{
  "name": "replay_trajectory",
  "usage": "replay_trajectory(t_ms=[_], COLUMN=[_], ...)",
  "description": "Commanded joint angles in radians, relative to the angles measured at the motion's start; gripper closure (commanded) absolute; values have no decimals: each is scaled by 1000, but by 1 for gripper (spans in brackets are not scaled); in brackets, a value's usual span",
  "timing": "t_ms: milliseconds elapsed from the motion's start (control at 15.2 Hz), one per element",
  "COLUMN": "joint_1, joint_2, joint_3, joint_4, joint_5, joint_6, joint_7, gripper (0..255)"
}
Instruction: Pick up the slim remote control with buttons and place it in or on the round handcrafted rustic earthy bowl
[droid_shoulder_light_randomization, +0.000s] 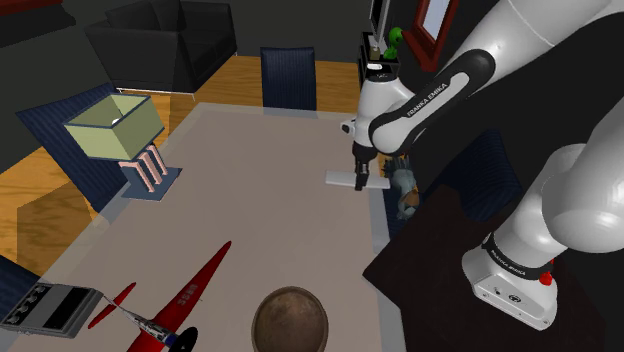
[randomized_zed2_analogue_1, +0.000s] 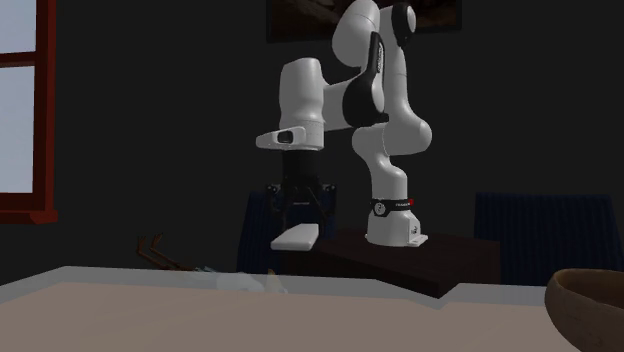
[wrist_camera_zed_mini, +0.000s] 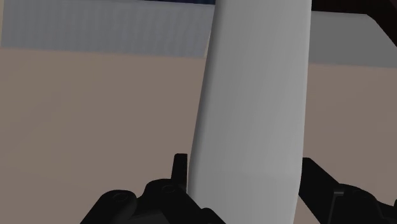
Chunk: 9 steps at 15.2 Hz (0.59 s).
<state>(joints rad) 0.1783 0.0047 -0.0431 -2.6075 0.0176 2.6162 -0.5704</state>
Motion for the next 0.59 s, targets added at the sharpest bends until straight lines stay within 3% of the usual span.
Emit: replay_trajectory(t_ms=[0,528], joint_1=[0,-2], joint_2=[-28,-131], joint_3=[0,0], joint_4=[2,25], joint_5=[-3,-13], joint_6=[-31,-156], joint_7=[3,10], gripper=[255,255])
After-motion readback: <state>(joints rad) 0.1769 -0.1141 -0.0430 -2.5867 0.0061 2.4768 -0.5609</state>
